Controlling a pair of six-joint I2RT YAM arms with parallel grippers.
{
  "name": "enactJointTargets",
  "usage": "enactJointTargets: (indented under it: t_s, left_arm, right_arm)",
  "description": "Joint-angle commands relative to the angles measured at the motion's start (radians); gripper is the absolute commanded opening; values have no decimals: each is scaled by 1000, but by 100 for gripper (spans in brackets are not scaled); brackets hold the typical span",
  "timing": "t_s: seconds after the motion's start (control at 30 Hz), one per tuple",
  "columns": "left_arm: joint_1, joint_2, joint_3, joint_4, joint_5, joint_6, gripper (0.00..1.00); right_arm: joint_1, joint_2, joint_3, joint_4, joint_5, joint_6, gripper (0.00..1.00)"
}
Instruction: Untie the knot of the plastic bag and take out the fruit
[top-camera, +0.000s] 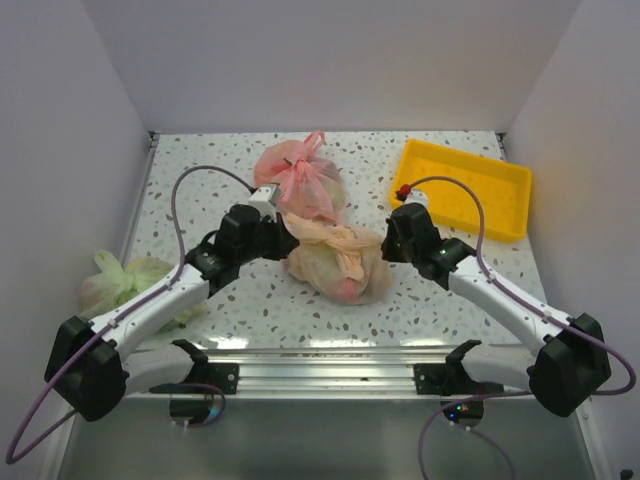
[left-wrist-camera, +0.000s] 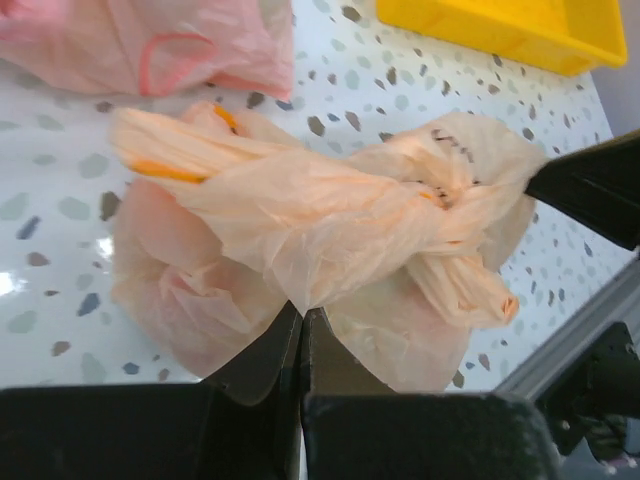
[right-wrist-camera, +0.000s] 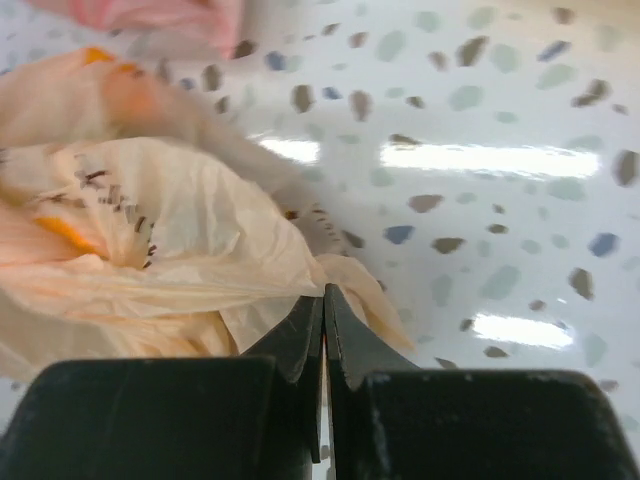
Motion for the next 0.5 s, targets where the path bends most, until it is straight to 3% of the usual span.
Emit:
enactJointTargets:
  t_s: [0.0,0.13,0.2,0.3,0.37,0.47]
  left_arm:
    - [74,-36,72,-153,-146,83,0]
    - [146,-71,68,-196,-148,132,0]
    - [147,-79,69,-194,-116,160,0]
    - [145,-85,54,-141,34,169,0]
    - [140,-77,59,-136,97,169,0]
    - [137,-82,77,-159,105,161,0]
  right_arm:
    - [-67,-41,7,-185,212,84,0]
    - [-70,-90,20,-188,195,58,0]
    - [-67,-114,42,-131,41,-12,0]
    - [-39,-127,89,-111,-49,-141,24]
    - [25,-122,159,-129,-48,-242,48]
    - [120,-79,257,-163,-51,-360,65]
